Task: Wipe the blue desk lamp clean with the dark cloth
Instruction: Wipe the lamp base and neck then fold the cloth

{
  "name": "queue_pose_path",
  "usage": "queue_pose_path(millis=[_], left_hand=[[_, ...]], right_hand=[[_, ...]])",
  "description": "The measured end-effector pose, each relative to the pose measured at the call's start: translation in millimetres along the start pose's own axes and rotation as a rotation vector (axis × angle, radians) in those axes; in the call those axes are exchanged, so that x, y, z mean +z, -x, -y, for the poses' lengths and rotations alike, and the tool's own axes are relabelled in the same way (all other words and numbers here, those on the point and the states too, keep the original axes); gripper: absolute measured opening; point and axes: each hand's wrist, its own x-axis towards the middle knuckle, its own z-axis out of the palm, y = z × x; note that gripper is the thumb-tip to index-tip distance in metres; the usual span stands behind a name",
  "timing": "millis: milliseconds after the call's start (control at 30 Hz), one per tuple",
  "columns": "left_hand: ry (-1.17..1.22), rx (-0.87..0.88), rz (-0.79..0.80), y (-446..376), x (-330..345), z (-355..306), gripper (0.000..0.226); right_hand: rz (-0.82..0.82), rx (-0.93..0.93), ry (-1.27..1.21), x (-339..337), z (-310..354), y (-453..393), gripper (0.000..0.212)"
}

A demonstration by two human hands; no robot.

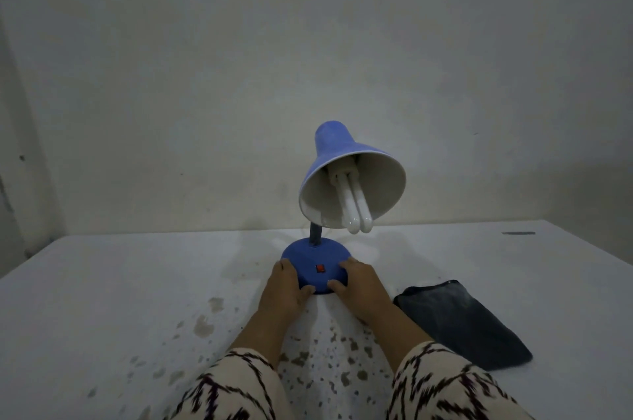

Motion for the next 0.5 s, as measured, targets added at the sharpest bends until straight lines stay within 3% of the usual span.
queue_pose_path(millis=[500], left_hand=[[-0.028,0.054,0.002,-16.9,6.6,4.3,0.073]], right_hand=[[-0.021,-0.001,-0.096,4.1,-12.6,-26.9,0.044]])
